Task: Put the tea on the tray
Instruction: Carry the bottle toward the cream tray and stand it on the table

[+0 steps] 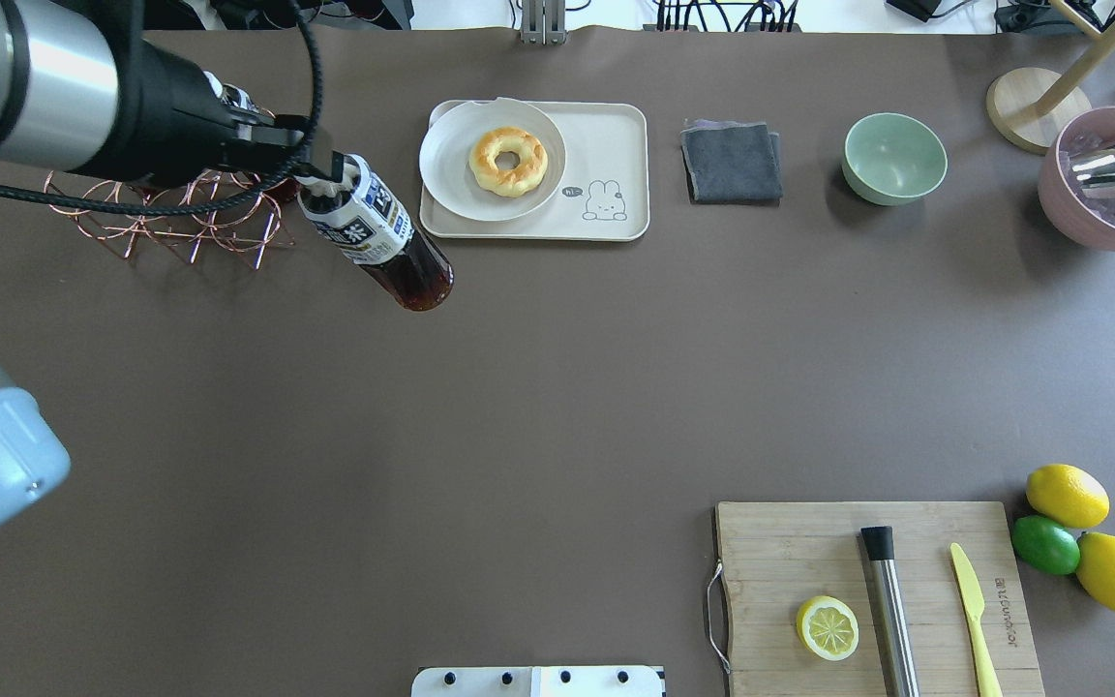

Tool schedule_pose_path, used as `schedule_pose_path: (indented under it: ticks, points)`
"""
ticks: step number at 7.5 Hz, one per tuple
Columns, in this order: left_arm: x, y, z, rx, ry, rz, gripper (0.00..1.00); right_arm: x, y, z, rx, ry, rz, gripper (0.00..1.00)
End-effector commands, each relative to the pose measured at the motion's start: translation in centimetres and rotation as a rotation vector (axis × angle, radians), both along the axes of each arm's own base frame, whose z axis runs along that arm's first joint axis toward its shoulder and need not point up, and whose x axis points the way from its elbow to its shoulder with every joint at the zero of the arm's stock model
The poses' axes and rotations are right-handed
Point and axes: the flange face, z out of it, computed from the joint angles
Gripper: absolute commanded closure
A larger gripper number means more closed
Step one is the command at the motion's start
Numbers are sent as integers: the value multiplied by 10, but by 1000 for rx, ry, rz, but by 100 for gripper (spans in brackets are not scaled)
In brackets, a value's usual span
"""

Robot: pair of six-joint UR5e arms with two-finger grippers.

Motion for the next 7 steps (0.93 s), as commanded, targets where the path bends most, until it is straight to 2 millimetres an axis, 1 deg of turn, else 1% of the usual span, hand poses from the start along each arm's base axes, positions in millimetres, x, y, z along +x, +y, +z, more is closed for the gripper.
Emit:
schedule_pose_path:
  ticks: [1, 2, 3, 4, 6, 7]
  points:
    - [60, 31, -25, -21, -97, -2, 100, -4, -2, 11, 10, -2, -8, 0]
    - [80, 29, -32, -35, -100, -28, 100, -5, -2, 12, 16, -5, -9, 0]
    - [107, 36, -30, -36, -128, -11, 100, -5, -2, 12, 16, -6, -9, 0]
    - [121, 39, -33, -36, -139, -3, 100, -6, -2, 12, 16, -5, -11, 0]
    - [135, 42, -29, -40, -143, 12, 100, -6, -1, 13, 14, -6, -11, 0]
    - [149, 44, -27, -40, -136, 24, 100, -7, -1, 14, 13, -6, -14, 0]
